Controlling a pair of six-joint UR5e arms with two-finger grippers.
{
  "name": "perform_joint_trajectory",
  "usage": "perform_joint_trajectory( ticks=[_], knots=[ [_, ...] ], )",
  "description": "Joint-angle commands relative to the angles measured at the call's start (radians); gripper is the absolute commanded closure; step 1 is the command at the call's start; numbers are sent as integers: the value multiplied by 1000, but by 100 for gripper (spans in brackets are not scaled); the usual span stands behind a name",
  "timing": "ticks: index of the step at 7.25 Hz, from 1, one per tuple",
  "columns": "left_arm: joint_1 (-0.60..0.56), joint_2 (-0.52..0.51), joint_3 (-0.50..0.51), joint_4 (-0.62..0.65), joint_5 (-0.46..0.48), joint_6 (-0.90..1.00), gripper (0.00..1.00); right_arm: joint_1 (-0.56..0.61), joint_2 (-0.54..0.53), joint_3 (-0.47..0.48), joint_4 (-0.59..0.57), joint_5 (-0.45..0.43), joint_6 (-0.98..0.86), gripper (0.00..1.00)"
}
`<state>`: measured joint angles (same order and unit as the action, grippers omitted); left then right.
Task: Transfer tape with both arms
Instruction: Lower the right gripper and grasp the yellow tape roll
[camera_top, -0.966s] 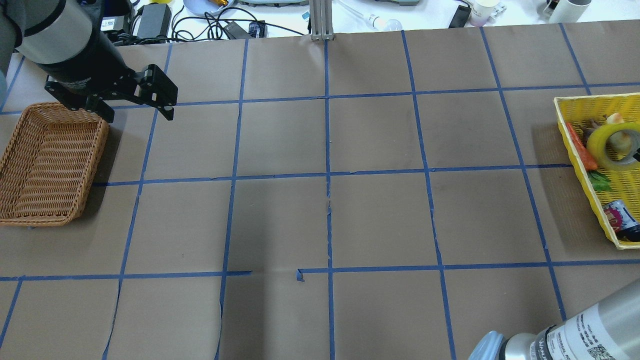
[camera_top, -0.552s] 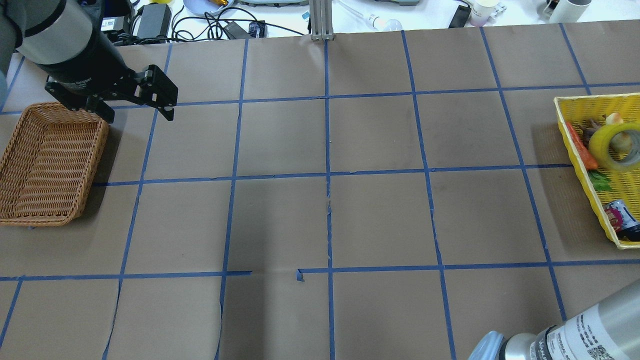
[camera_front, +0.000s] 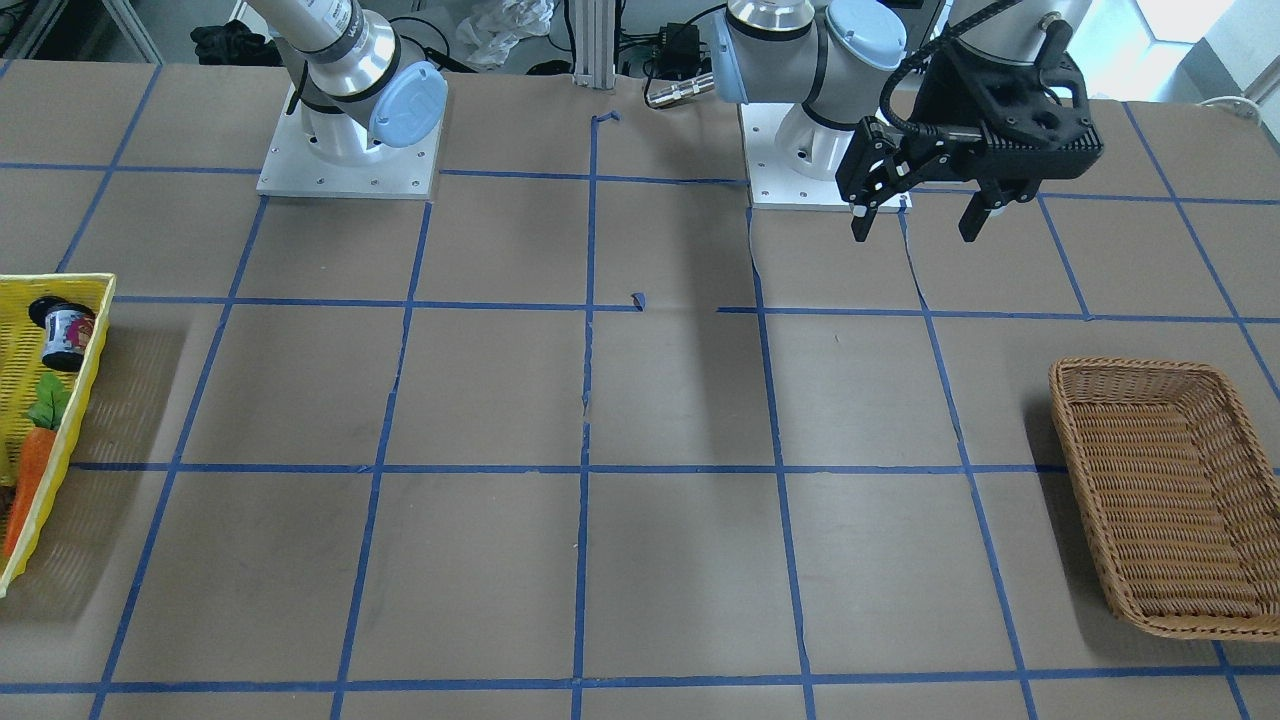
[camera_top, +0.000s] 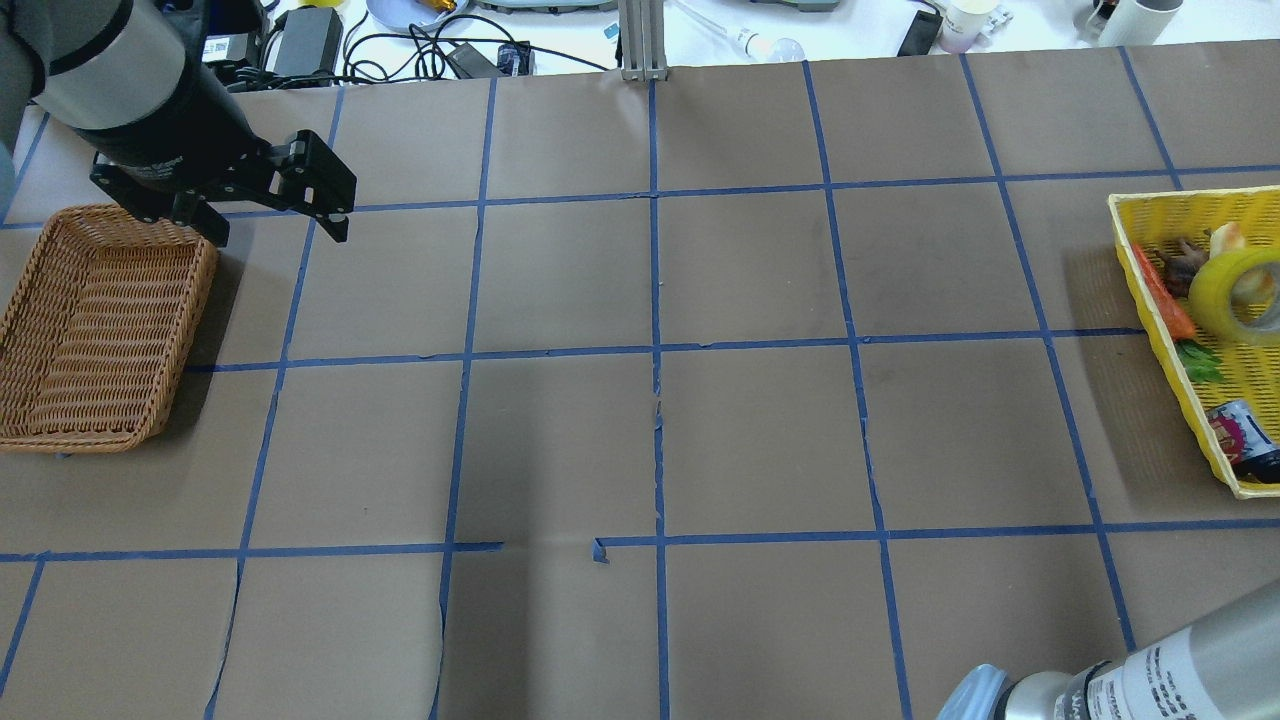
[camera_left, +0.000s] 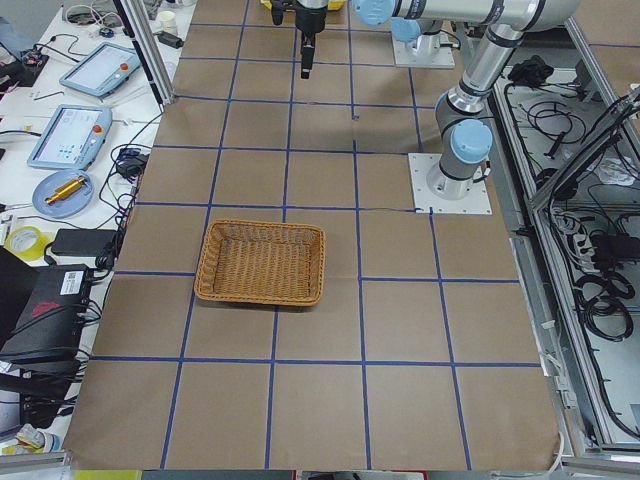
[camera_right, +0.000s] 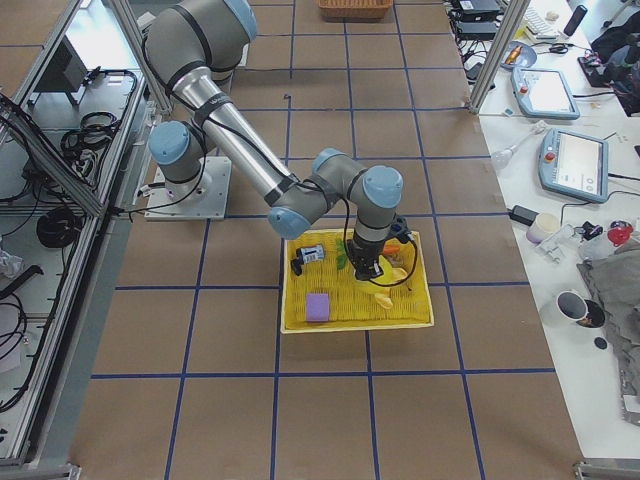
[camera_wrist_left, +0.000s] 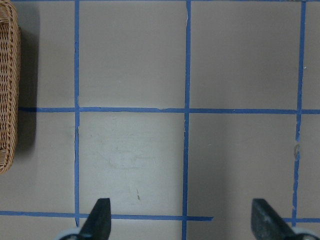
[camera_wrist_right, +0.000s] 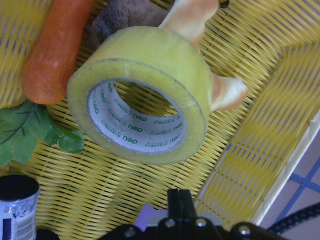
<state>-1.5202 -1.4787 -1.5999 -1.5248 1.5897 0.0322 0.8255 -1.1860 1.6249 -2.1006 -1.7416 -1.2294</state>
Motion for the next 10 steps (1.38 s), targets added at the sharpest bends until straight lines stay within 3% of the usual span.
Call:
perform_joint_trajectory(
  ticks=[1,2,3,4,5,7,9,10],
  knots=[
    [0,0,0,0,-1,0,0,1,-15,4,16,-1,-1,97],
    [0,0,0,0,1,0,0,1,2,4,5,5,-5,58],
    [0,0,0,0,0,0,0,1,23,0,-60,5,-2,5],
    [0,0,0,0,-1,0,0,1,28,0,-94,28,-2,2],
    [0,0,0,0,-1,0,0,1,43,4,-107,104,1,0],
    [0,0,0,0,0,0,0,1,83,0,-108,111,1,0],
    [0,0,0,0,0,0,0,3,109,-2,-171,111,1,4],
    [0,0,0,0,-1,0,0,3,133,-2,-186,111,4,12]
  ],
)
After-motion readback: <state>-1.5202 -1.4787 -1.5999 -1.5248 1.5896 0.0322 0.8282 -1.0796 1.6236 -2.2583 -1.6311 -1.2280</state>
